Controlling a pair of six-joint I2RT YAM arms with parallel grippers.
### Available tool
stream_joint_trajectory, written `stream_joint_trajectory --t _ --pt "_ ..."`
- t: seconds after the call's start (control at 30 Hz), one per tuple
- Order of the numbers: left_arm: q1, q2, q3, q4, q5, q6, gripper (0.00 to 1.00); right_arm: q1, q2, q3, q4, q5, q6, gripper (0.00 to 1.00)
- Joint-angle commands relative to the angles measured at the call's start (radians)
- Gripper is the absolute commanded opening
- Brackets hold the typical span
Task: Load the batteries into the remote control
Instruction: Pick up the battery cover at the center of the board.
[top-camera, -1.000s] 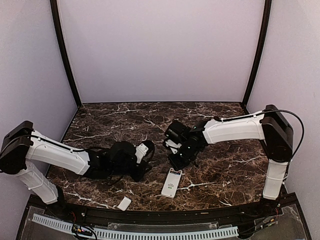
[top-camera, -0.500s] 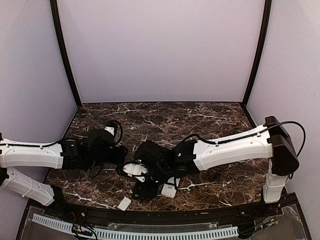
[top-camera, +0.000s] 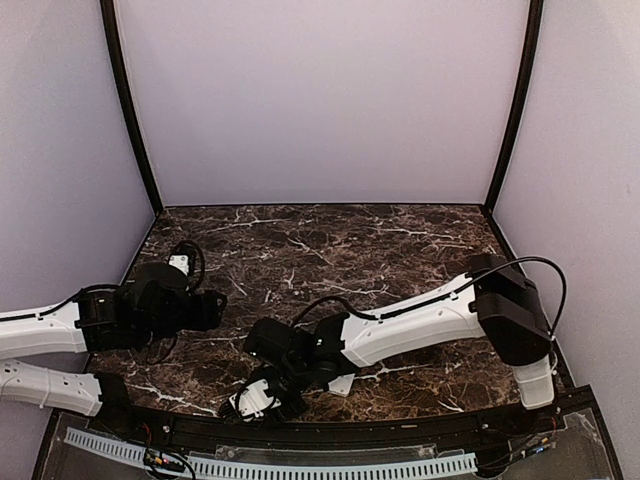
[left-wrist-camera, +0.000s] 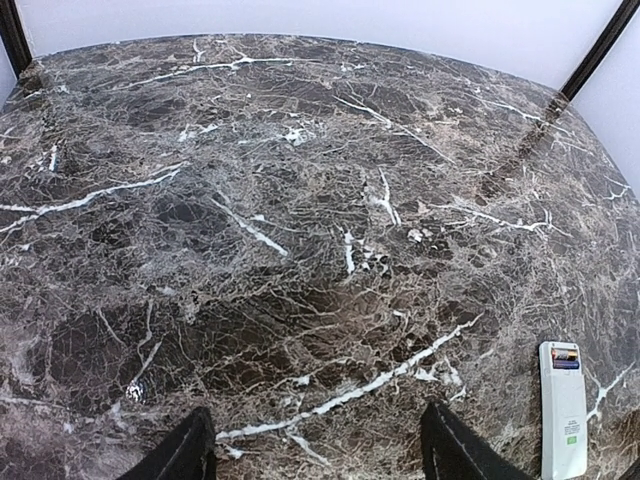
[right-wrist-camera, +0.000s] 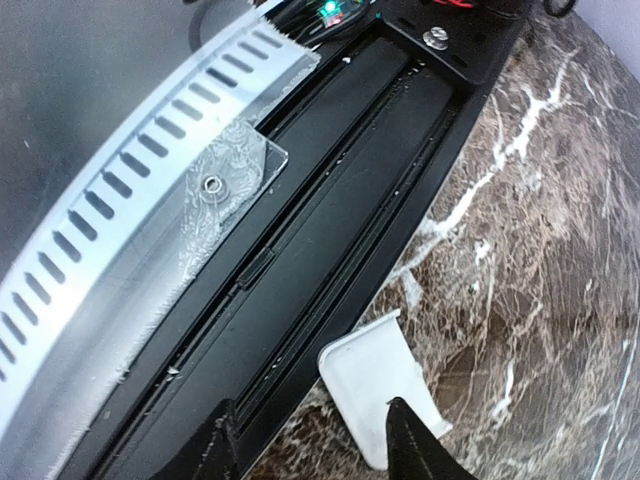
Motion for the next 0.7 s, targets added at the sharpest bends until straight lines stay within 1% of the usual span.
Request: stream_joint_trajectory --t 0.0,0.03,0.17,0.2,0.33,0.37,0.47,0.67 --pt "0.006 0.011 -0.020 -0.029 -0.007 0.020 0.69 0.010 0.071 0.106 -0.068 0.009 -0.145 0.42" --pt "0.006 0.019 -0.018 -0.027 -0.003 0.021 0.69 0.011 0.079 0.117 -0.071 0.001 -0.145 0.39" --pt "0.006 0.073 -0.008 -0.018 0.007 0.025 0.69 0.011 0.101 0.129 -0.073 -0.013 -0.153 0.36" --pt "0.005 0.092 0.000 -0.016 0.008 0.028 0.69 0.010 0.108 0.134 -0.087 -0.008 -0.158 0.33" --pt "0.006 0.143 0.024 -0.021 0.011 0.050 0.69 0.010 0.132 0.149 -0.155 0.028 -0.176 0.19" --pt "0.006 0.150 0.030 -0.020 0.010 0.053 0.69 0.011 0.134 0.147 -0.161 0.036 -0.181 0.17" --pt "0.006 0.179 0.039 -0.011 0.012 0.068 0.69 0.011 0.142 0.140 -0.162 0.060 -0.200 0.16" --pt "0.005 0.208 0.050 -0.003 0.017 0.074 0.69 0.011 0.168 0.194 -0.196 0.098 -0.192 0.16"
